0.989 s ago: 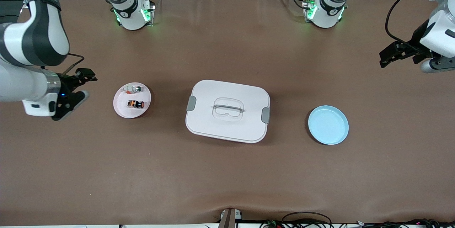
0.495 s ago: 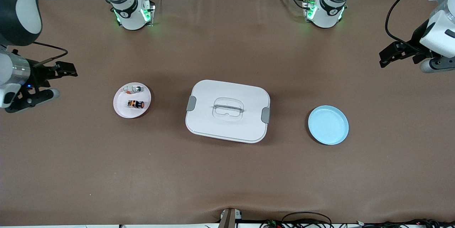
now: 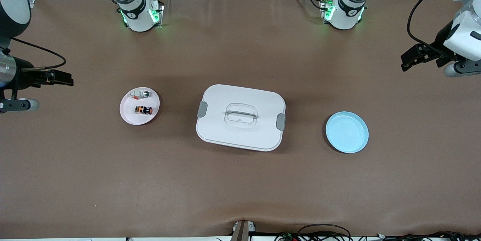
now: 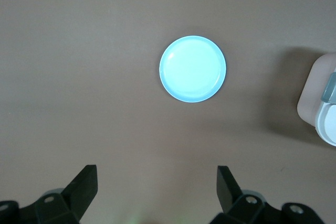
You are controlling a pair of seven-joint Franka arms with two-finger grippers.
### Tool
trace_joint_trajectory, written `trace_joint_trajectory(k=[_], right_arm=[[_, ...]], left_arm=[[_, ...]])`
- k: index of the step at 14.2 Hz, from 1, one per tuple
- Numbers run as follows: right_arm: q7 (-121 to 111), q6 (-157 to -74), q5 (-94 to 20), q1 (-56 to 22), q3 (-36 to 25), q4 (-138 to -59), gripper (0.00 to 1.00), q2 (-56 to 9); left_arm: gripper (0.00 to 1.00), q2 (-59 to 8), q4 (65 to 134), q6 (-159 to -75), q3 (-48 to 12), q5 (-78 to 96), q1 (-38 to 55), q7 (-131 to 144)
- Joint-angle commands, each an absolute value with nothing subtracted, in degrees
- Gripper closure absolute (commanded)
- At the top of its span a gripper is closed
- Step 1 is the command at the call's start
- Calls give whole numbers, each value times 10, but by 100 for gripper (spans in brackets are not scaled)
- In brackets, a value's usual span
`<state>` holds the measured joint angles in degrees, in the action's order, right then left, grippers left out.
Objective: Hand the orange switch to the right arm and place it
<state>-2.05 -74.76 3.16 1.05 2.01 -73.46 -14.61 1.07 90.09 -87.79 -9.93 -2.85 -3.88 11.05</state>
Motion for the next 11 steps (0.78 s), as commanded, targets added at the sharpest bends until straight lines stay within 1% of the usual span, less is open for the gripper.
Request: trace_joint_trajectory(k=[1,5,7,11], right_arm=[[-1,-737,38,16,25,-706,0,-131],[1,-746,-15,22,25,-711,0,-109],[2,-749,-18,21,25,-722,0,-103],[2,-764,-20,25,25,-778,0,-69]], left_arm=[[0,24,907,-874,-94,-18,-37,98],[0,21,907,-874,-94,-18,-37,98],[0,19,907,-874,-94,-19,-36,98],[0,10,900,-877,-95,-18,-33,94]])
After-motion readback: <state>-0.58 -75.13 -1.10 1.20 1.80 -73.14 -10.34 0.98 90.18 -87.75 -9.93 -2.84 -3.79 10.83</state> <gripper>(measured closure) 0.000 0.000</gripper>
